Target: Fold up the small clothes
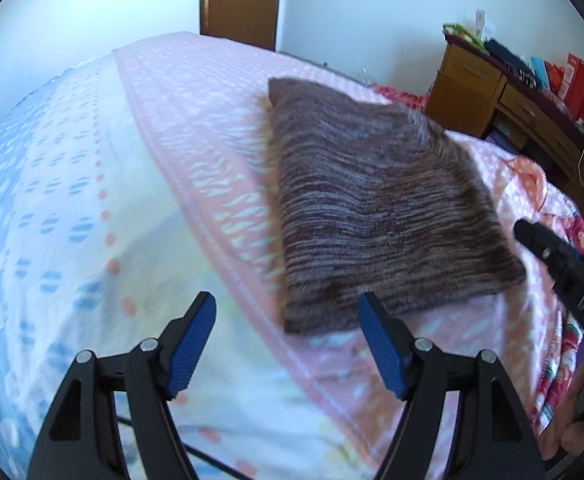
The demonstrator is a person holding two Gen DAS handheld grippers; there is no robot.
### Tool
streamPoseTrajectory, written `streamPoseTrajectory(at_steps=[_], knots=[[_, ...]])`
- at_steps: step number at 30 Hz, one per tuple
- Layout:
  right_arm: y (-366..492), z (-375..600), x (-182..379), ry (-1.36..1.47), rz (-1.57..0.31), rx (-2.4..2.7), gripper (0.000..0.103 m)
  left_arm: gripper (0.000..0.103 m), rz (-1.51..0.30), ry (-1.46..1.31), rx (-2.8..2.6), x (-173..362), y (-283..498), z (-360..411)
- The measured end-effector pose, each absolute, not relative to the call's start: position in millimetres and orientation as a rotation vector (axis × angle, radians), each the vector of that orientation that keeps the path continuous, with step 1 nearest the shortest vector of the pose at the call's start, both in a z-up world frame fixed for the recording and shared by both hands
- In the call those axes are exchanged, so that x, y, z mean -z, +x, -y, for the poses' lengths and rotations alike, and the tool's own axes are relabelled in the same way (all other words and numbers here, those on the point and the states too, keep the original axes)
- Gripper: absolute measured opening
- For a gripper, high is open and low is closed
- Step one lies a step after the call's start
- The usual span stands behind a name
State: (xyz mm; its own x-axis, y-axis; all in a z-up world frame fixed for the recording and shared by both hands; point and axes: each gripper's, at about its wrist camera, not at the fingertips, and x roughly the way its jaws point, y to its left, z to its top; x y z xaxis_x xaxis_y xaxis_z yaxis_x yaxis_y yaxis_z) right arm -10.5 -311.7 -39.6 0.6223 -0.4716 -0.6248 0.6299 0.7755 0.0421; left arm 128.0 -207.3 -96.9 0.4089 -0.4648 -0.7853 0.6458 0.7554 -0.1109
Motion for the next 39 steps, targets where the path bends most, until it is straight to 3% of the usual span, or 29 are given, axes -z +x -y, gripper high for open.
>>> streamPoseTrajectory(at_steps=[1, 3, 4, 5, 15, 23, 29, 39], knots=[[-16, 302, 33, 0.259, -0.604, 0.652, 0.028, 0.078, -0.892, 0.216, 0.707, 92, 124, 200], [-25, 287, 25, 0.258, -0.565, 0.654, 0.044, 0.09, -0.843, 0.207, 0.692, 80, 114, 185], [-29, 278, 23, 0.259, -0.552, 0.65, 0.06, 0.096, -0.823, 0.203, 0.686, 76, 111, 180], [-32, 269, 22, 0.253, -0.55, 0.637, 0.068, 0.097, -0.79, 0.202, 0.676, 70, 105, 172], [-71, 206, 25, 0.19, -0.565, 0.607, 0.068, 0.1, -0.557, 0.205, 0.634, 36, 45, 111], [-114, 169, -44, 0.125, -0.296, 0.629, 0.068, 0.103, -0.341, 0.154, 0.587, -18, -3, 76], [-141, 149, -81, 0.086, -0.129, 0.646, 0.077, 0.103, -0.315, 0.101, 0.564, -48, -15, 70], [-153, 147, -93, 0.12, -0.069, 0.66, 0.077, 0.103, -0.291, 0.104, 0.526, -48, -28, 70]])
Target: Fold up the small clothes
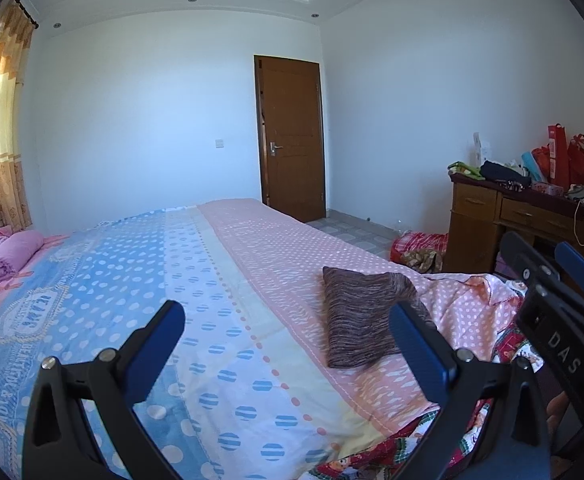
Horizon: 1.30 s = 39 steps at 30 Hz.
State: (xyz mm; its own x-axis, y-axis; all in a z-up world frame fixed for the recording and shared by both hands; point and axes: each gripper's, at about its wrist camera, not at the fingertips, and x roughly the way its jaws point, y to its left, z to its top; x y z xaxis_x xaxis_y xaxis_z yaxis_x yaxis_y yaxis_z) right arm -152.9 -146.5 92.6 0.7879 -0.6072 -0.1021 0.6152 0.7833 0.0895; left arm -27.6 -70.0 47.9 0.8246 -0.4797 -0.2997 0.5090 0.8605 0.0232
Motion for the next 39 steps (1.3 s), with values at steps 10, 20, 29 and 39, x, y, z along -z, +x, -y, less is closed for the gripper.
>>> streamPoseTrajectory(at_steps=[10, 20, 29, 39], knots=[[-159, 162, -87, 0.19, -0.083, 0.682, 0.077, 0.103, -0.285, 0.178, 0.464, -42, -32, 81], [-156, 162, -85, 0.181, -0.101, 0.677, 0.077, 0.103, -0.312, 0.159, 0.491, -45, -30, 79], [-155, 164, -84, 0.187, -0.11, 0.681, 0.077, 0.103, -0.314, 0.159, 0.493, -45, -29, 79], [-155, 165, -82, 0.191, -0.117, 0.683, 0.077, 0.103, -0.326, 0.151, 0.493, -45, -25, 78]])
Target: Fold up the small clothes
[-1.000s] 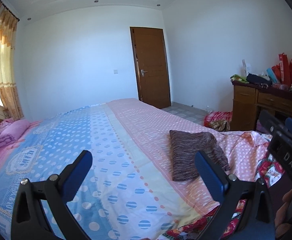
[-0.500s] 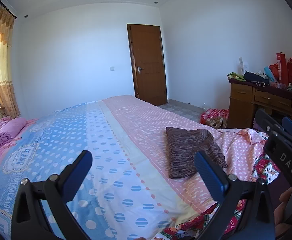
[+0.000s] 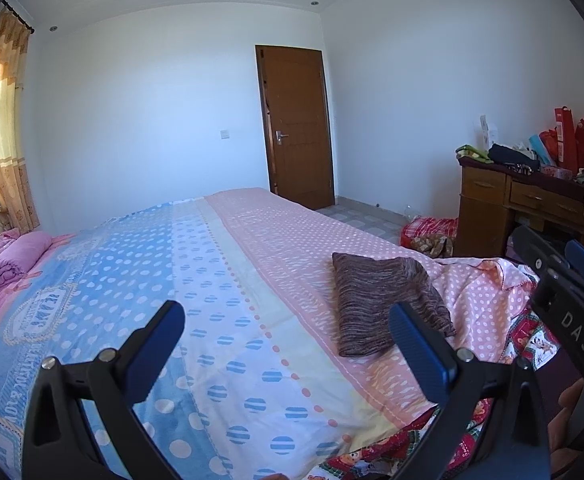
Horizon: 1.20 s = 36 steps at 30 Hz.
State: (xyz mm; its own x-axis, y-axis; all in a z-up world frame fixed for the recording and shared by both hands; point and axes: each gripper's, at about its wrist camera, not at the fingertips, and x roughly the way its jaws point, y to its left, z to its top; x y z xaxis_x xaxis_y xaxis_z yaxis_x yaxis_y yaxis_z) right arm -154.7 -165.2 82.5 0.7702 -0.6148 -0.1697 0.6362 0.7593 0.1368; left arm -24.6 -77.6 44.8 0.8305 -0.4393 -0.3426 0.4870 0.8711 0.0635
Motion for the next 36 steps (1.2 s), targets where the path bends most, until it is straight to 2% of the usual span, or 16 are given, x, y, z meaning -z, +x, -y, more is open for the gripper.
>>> streamPoseTrajectory(at_steps=[36], knots=[[-153.4, 166.8, -84.2, 0.184, -0.119, 0.686, 0.077, 0.103, -0.356, 0.143, 0.486, -40.6, -17.6, 75.4]])
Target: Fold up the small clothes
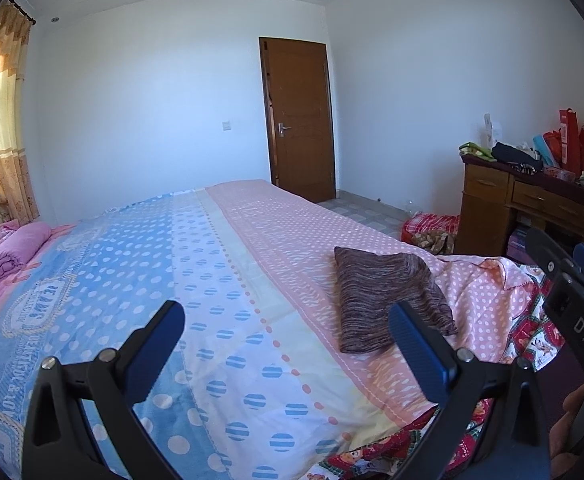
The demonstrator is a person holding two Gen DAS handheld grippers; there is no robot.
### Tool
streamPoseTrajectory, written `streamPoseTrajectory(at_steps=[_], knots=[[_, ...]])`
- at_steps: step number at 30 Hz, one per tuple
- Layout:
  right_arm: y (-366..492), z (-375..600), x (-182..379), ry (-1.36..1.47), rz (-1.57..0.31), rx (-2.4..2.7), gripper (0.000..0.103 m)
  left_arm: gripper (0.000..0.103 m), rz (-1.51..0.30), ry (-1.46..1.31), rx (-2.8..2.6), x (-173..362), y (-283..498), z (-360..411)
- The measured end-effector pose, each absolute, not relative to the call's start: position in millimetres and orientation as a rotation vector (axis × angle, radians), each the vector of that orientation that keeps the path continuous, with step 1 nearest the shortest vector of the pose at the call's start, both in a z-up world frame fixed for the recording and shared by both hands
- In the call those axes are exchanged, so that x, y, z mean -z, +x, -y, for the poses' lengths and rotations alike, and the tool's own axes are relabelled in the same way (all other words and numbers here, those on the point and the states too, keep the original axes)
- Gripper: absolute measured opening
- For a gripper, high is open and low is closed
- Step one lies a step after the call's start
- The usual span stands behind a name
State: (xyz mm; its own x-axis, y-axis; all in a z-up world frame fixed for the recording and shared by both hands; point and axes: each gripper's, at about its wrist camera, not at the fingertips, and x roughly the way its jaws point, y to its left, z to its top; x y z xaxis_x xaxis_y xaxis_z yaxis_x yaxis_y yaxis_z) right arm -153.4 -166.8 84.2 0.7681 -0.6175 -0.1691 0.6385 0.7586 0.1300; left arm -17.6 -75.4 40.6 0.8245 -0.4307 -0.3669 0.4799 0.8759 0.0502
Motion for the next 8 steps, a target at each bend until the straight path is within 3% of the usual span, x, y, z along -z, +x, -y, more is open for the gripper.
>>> streamPoseTrajectory(at_steps=[8], knots=[[-155.3, 169.0, -82.7, 0.186, -0.126, 0.699, 0.077, 0.103, -0.369, 0.139, 0.516, -38.5, -11.1, 75.1]])
